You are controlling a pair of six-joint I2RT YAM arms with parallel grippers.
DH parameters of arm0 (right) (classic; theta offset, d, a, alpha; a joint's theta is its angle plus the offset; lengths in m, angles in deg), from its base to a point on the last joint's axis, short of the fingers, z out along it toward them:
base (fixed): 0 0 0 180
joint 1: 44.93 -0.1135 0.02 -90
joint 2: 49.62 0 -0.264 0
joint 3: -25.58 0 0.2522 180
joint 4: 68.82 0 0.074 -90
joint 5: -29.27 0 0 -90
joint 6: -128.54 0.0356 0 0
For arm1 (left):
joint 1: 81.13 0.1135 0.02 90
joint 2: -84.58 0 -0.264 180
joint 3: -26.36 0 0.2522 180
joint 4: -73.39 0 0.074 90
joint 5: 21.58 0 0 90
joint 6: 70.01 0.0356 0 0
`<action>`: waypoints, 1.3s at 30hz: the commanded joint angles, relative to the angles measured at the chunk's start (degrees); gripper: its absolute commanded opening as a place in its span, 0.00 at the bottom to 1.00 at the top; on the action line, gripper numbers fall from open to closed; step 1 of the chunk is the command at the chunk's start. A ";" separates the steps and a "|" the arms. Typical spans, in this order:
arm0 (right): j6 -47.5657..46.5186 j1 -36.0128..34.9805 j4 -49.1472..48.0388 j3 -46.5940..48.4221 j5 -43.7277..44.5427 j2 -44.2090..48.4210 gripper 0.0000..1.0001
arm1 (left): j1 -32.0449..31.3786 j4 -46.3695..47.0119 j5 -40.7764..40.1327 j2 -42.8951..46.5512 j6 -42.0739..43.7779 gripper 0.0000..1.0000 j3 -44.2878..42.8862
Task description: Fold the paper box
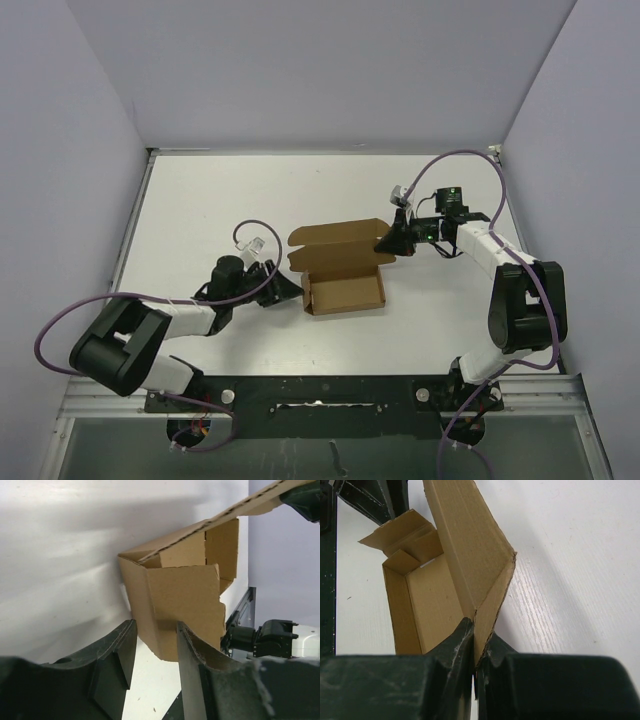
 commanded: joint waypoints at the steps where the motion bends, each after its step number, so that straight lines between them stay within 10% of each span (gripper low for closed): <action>1: -0.91 -0.23 -0.22 2.17 -2.02 -0.57 0.00 | -1.57 7.82 1.10 -1.79 -2.08 0.38 -0.92; 18: -0.89 -0.17 -0.08 2.26 -2.26 -0.54 0.00 | -6.26 -0.46 -6.17 -3.49 -2.66 0.50 -6.22; 39: -0.89 -0.41 -0.16 2.26 -2.28 -0.38 0.00 | -18.21 -42.64 -33.35 -2.98 -1.69 0.50 -24.48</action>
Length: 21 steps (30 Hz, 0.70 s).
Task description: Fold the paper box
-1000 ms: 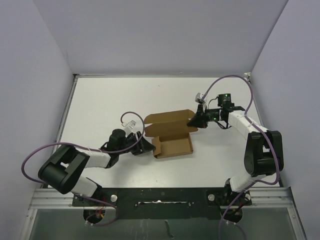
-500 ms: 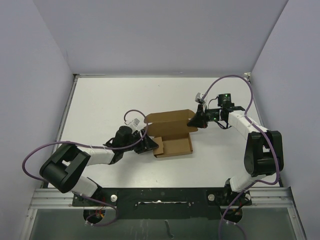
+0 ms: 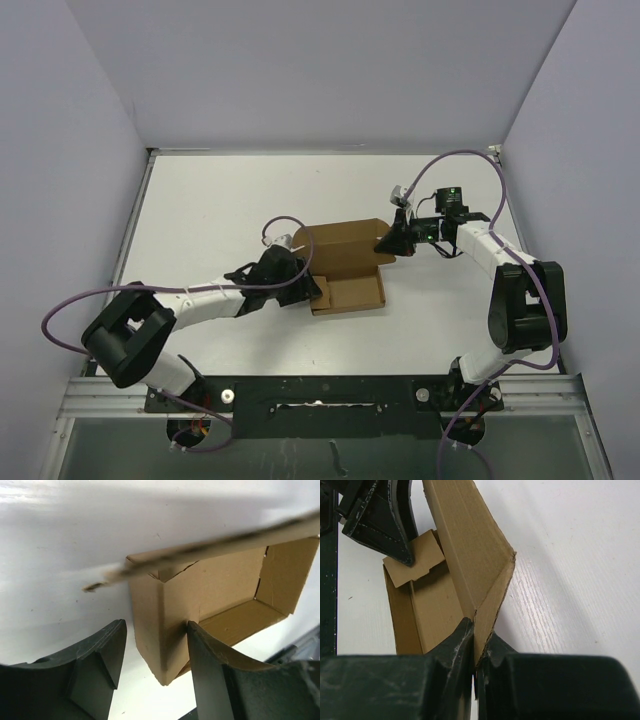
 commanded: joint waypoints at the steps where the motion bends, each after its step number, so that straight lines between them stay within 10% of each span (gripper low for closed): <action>1: -0.89 -0.37 -0.36 2.24 -2.11 -0.45 0.00 | -3.59 -14.61 -12.59 0.68 0.06 0.49 -7.50; 21: -1.25 -0.54 -0.12 2.24 -1.93 -0.63 0.00 | -8.21 -23.12 -22.44 -7.49 2.83 0.22 -16.00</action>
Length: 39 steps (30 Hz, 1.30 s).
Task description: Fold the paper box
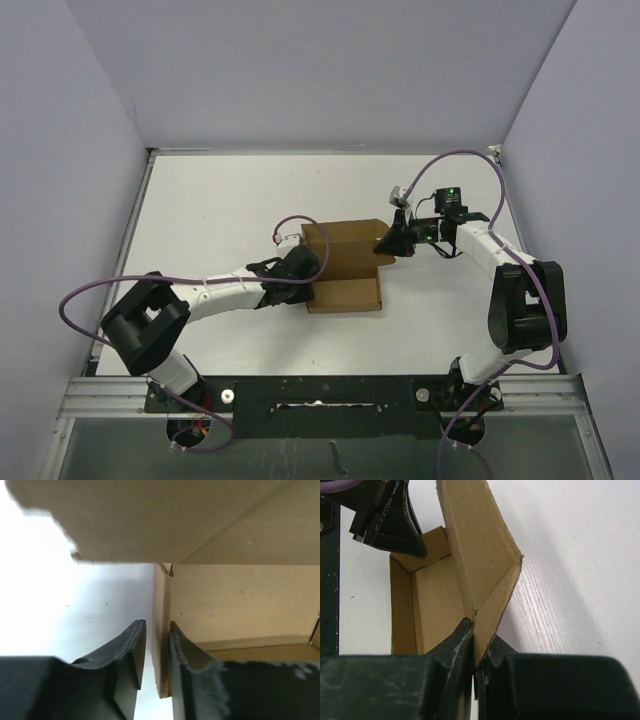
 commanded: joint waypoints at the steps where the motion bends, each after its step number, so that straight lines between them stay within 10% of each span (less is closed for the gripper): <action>1: -1.07 -0.48 -0.45 2.24 -1.93 -0.67 0.00 | -1.04 -3.94 -4.83 -2.22 2.00 0.18 -3.80; 5: -1.16 -0.62 -0.45 2.24 -1.84 -0.63 0.00 | -1.44 -7.36 -7.30 -3.82 3.37 0.00 -5.57; 18: -1.09 -0.96 -0.45 2.24 -1.84 -0.63 0.00 | -5.31 -23.38 -20.57 -11.95 4.17 0.00 -16.68; 28: -1.30 -0.96 -0.36 2.24 -1.93 -0.55 0.00 | -5.22 -16.98 -15.10 -8.04 5.94 0.44 -16.98; 39: -1.36 -1.14 -0.27 2.24 -1.85 -0.57 0.00 | -4.20 -12.17 -14.01 -5.82 9.87 0.46 -15.03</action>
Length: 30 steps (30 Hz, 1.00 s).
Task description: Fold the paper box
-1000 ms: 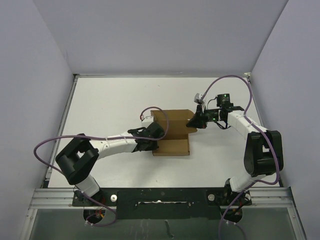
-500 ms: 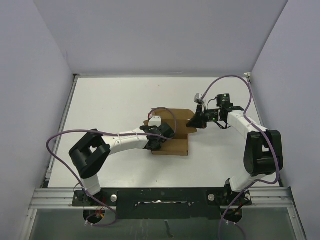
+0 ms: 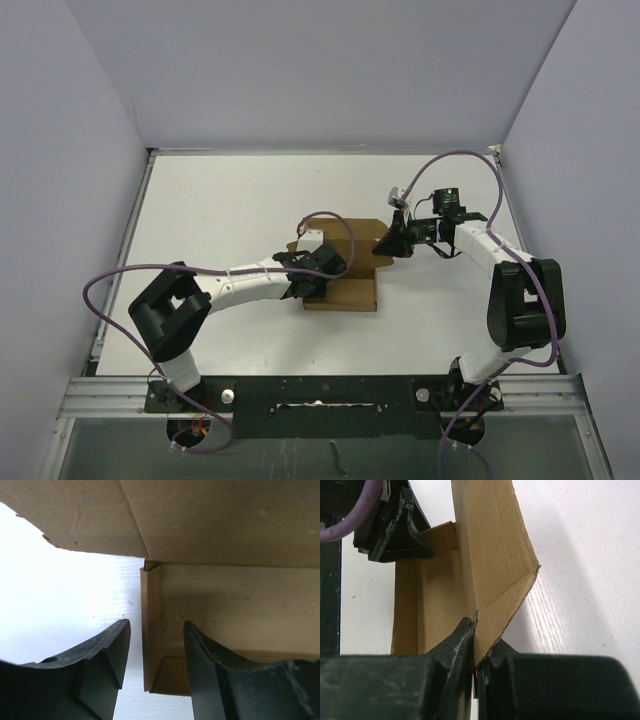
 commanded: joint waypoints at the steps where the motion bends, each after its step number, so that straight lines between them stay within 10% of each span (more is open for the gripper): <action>1: -1.29 -0.49 -0.32 2.21 -1.63 0.26 0.00 | 1.24 4.42 -0.09 2.50 3.48 0.46 -0.13; 10: -1.35 -0.42 -0.32 2.21 -1.60 0.14 0.00 | 1.29 8.74 0.29 2.88 7.65 0.39 2.34; 21: -1.42 -0.54 -0.23 2.30 -1.52 0.14 0.00 | 1.30 7.92 0.00 1.48 9.16 0.09 1.53; 30: -1.50 -0.37 -0.06 2.37 -1.60 0.47 0.00 | 1.17 6.84 7.12 10.94 11.06 0.49 0.80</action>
